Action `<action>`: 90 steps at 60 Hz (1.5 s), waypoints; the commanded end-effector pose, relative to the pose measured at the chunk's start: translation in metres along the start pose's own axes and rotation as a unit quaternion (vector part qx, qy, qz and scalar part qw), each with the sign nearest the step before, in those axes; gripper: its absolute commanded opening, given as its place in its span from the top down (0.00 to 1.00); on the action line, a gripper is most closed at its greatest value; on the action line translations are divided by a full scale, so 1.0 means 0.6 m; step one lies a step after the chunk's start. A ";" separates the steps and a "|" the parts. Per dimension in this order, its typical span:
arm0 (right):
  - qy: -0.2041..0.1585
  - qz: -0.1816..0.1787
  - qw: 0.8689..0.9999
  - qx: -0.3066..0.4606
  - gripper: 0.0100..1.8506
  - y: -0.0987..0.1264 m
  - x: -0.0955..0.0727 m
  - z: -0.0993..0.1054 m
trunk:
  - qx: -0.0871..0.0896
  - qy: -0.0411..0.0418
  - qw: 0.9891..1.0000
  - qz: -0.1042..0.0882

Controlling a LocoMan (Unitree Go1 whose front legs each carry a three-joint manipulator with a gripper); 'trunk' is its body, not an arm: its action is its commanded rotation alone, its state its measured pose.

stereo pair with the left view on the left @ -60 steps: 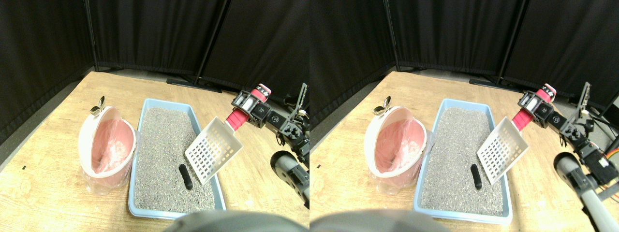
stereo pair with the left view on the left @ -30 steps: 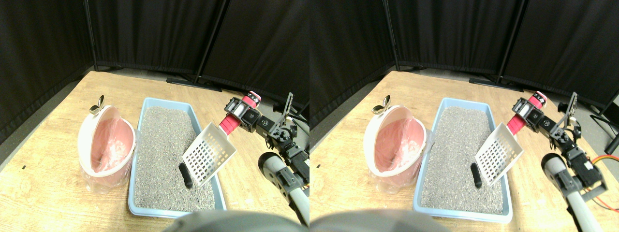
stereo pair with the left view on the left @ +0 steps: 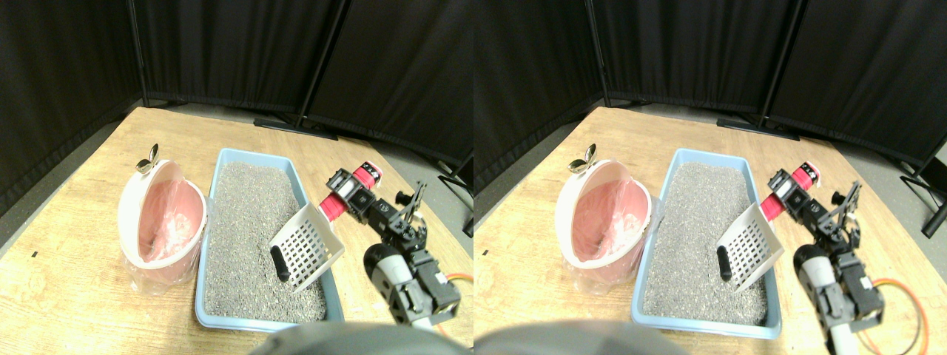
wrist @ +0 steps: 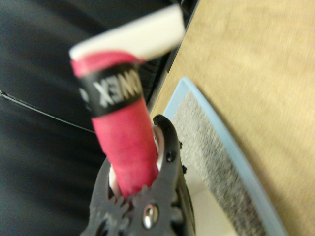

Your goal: Scoop (unimanual)

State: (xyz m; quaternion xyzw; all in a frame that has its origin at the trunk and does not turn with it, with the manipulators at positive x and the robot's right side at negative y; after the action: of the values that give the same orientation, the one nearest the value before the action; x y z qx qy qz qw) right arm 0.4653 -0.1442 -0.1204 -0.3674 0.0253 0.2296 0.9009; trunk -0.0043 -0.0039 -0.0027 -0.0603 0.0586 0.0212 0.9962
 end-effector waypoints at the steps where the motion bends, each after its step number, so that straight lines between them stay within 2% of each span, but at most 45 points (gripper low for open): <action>1: 0.017 0.083 0.995 0.047 0.98 0.061 0.004 -0.032 | -0.007 0.013 1.000 0.008; 6: 0.011 0.063 0.994 0.088 0.98 0.050 0.011 -0.031 | -0.011 0.016 1.000 0.018; 8: 0.010 0.052 0.993 0.107 0.92 0.045 0.014 -0.032 | -0.011 0.016 1.000 0.018; 10: 0.008 0.046 0.992 0.117 0.92 0.041 0.016 -0.033 | -0.011 0.016 1.000 0.019; 14: 0.023 0.030 0.989 0.145 0.98 0.031 0.018 -0.032 | -0.011 0.016 1.000 0.019; 18: 0.012 0.029 0.988 0.154 0.96 0.024 0.020 -0.036 | -0.011 0.016 1.000 0.019; 22: 0.026 0.006 0.983 0.180 0.98 0.010 0.023 -0.041 | -0.013 0.016 1.000 0.019; 25: 0.025 0.004 0.981 0.191 0.98 0.007 0.023 -0.043 | -0.012 0.016 1.000 0.019; 28: 0.026 -0.008 0.970 0.243 0.98 -0.006 0.026 -0.052 | -0.011 0.016 1.000 0.018; 30: 0.026 -0.008 0.970 0.243 0.98 -0.006 0.026 -0.052 | -0.011 0.016 1.000 0.018; 32: 0.025 -0.024 0.961 0.275 0.98 -0.018 0.026 -0.059 | -0.011 0.015 1.000 0.018; 34: 0.026 -0.041 0.946 0.321 0.98 -0.029 0.027 -0.066 | -0.010 0.015 1.000 0.018; 37: 0.026 -0.041 0.946 0.321 0.98 -0.029 0.027 -0.066 | -0.009 0.015 1.000 0.018; 38: 0.028 -0.054 0.938 0.342 0.98 -0.039 0.028 -0.074 | -0.009 0.016 1.000 0.017; 41: 0.020 -0.057 0.934 0.352 0.98 -0.043 0.028 -0.080 | -0.008 0.016 1.000 0.017; 44: 0.025 -0.071 0.924 0.374 0.98 -0.051 0.027 -0.087 | -0.009 0.016 1.000 0.017; 47: 0.023 -0.071 0.923 0.377 0.98 -0.051 0.026 -0.088 | -0.009 0.016 1.000 0.017; 49: 0.016 -0.076 0.913 0.400 0.98 -0.056 0.025 -0.097 | -0.009 0.017 1.000 0.017; 51: 0.016 -0.076 0.913 0.400 0.98 -0.056 0.025 -0.097 | -0.009 0.017 1.000 0.017; 52: 0.010 -0.081 0.906 0.415 0.98 -0.057 0.025 -0.100 | -0.009 0.017 1.000 0.017; 55: -0.003 -0.081 0.899 0.431 0.98 -0.058 0.024 -0.104 | -0.009 0.017 1.000 0.017; 58: -0.006 -0.081 0.897 0.434 0.98 -0.058 0.024 -0.105 | -0.009 0.017 1.000 0.017; 59: -0.016 -0.084 0.890 0.449 0.98 -0.059 0.023 -0.109 | -0.010 0.017 1.000 0.019; 65: -0.028 -0.084 0.886 0.455 0.98 -0.059 0.021 -0.114 | -0.012 0.016 1.000 0.020; 66: -0.039 -0.085 0.880 0.466 0.98 -0.058 0.021 -0.116 | -0.012 0.016 1.000 0.020; 69: -0.046 -0.086 0.878 0.469 0.98 -0.056 0.019 -0.116 | -0.012 0.014 1.000 0.021; 71: -0.075 -0.074 0.872 0.478 0.98 -0.053 0.019 -0.118 | -0.012 0.013 1.000 0.022; 74: -0.088 -0.071 0.868 0.483 0.98 -0.050 0.020 -0.115 | -0.012 0.012 1.000 0.023; 86: -0.108 -0.062 0.862 0.491 0.98 -0.048 0.024 -0.106 | -0.014 0.010 1.000 0.026; 90: -0.118 -0.054 0.856 0.500 0.98 -0.046 0.028 -0.097 | -0.017 0.009 0.999 0.030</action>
State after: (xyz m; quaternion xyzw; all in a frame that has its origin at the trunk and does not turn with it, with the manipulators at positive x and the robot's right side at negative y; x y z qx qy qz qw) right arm 0.4989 -0.2008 -0.1594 0.1343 0.0502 0.1570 0.9771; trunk -0.0029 -0.0027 -0.0025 -0.0671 0.0638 0.0410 0.9949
